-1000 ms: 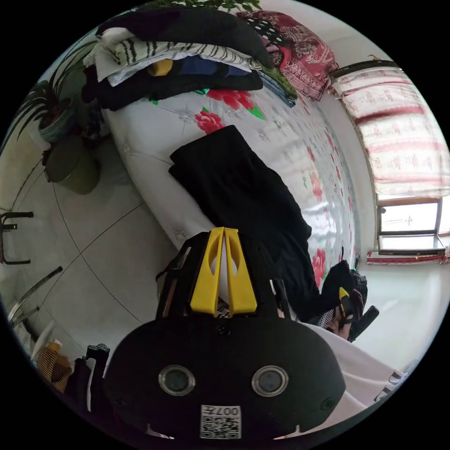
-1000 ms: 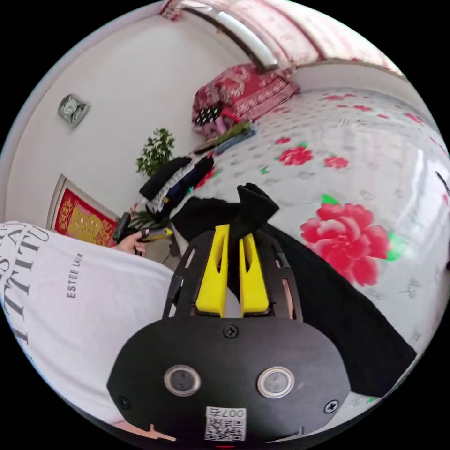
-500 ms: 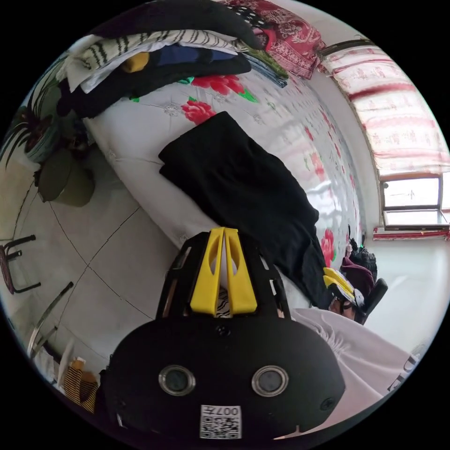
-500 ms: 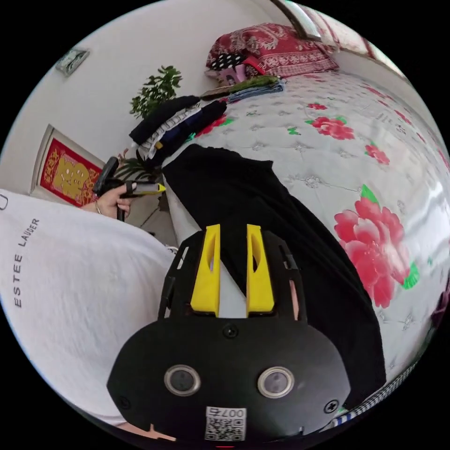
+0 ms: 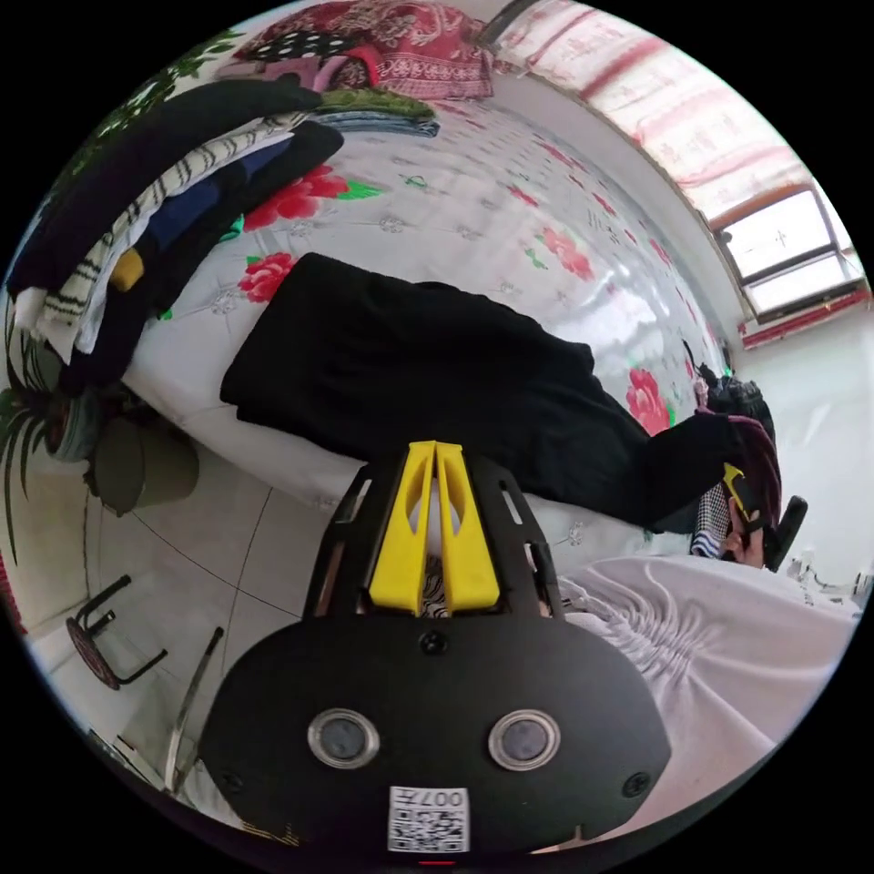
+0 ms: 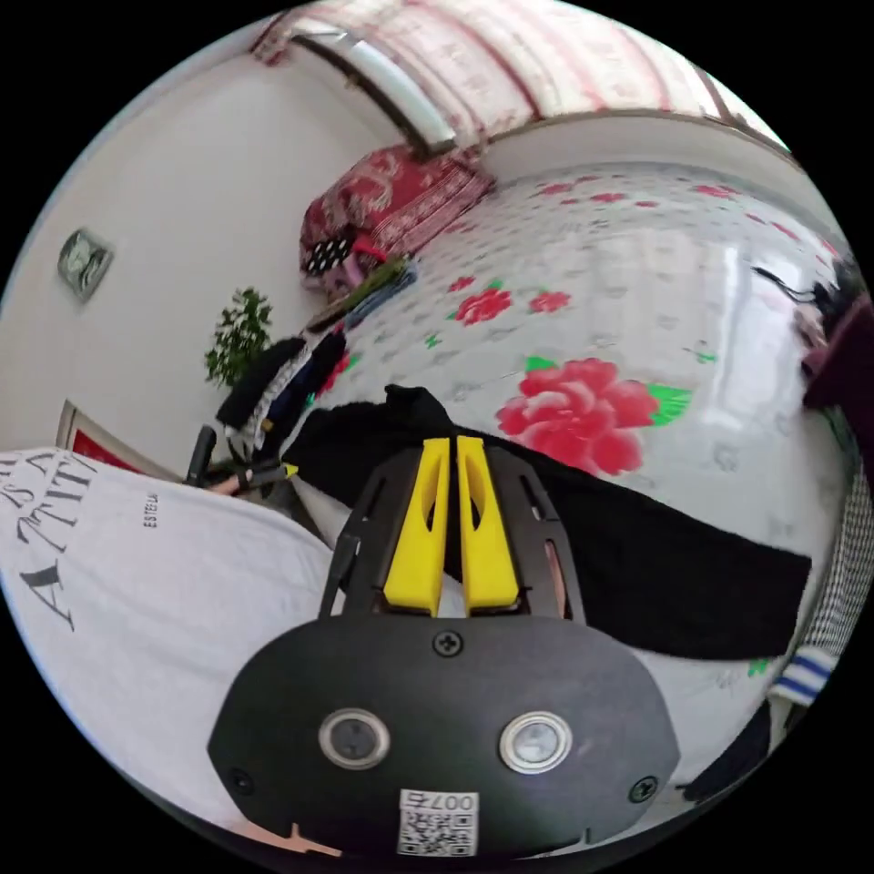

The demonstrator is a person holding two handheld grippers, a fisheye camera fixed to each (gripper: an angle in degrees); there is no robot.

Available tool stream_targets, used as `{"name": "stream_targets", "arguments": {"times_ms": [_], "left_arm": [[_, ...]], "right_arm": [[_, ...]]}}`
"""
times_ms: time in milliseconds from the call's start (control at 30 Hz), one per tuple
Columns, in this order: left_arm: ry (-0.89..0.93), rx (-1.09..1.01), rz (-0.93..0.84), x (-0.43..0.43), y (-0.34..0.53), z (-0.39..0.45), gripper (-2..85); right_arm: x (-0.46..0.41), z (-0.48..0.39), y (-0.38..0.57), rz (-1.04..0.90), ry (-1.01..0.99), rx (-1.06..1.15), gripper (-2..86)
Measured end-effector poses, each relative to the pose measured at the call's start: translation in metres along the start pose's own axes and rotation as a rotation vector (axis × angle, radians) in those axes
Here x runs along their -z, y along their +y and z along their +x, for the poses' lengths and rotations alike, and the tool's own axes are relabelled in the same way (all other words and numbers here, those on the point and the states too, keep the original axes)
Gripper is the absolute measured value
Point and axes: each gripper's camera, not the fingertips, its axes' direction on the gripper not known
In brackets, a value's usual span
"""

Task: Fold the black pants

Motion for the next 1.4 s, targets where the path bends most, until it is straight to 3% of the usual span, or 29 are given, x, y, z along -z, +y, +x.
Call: {"name": "stream_targets", "arguments": {"times_ms": [167, 300, 400, 567, 700, 767, 933, 1000, 1067, 1167, 1267, 1400], "left_arm": [[-0.036, -0.253, -0.028, -0.035, -0.023, 0.07, -0.9], [-0.063, -0.449, -0.038, -0.065, -0.042, 0.131, -0.6], [-0.091, -0.617, -0.046, -0.087, -0.053, 0.178, 0.9], [-0.194, -0.923, -0.085, -0.137, -0.052, 0.242, 7.6], [-0.357, -1.054, -0.191, -0.191, -0.046, 0.262, 6.7], [-0.454, -1.111, -0.246, -0.22, -0.04, 0.266, 2.2], [-0.38, -1.034, -0.248, -0.222, -0.059, 0.265, -0.8], [-0.288, -0.891, -0.216, -0.21, -0.079, 0.249, -0.9], [-0.106, -0.603, -0.197, -0.2, -0.113, 0.208, -0.9], [0.027, -0.38, -0.257, -0.213, -0.136, 0.165, -1.0], [-0.011, -0.467, -0.293, -0.227, -0.134, 0.177, -1.0], [-0.138, -0.599, -0.307, -0.243, -0.127, 0.205, -0.9]], "right_arm": [[0.083, 0.116, 0.064, 0.147, 0.14, -0.415, -0.1], [0.103, 0.175, 0.109, 0.201, 0.112, -0.684, -0.1], [0.126, 0.18, 0.115, 0.283, 0.104, -0.708, -0.1], [0.152, 0.17, 0.093, 0.261, 0.088, -0.618, -0.1], [0.172, 0.16, 0.063, 0.281, 0.076, -0.543, -0.1], [0.179, 0.155, 0.049, 0.285, 0.069, -0.508, -0.1], [0.209, 0.138, 0.022, 0.354, 0.057, -0.384, -0.1], [0.219, 0.137, 0.018, 0.352, 0.13, -0.341, -0.2], [0.214, 0.153, 0.023, 0.314, 0.193, -0.394, -0.2], [0.188, 0.203, 0.048, 0.222, 0.173, -0.607, -0.2], [0.173, 0.226, 0.066, 0.207, 0.127, -0.737, -0.2], [0.203, 0.223, 0.045, 0.283, 0.125, -0.681, -0.2]]}}
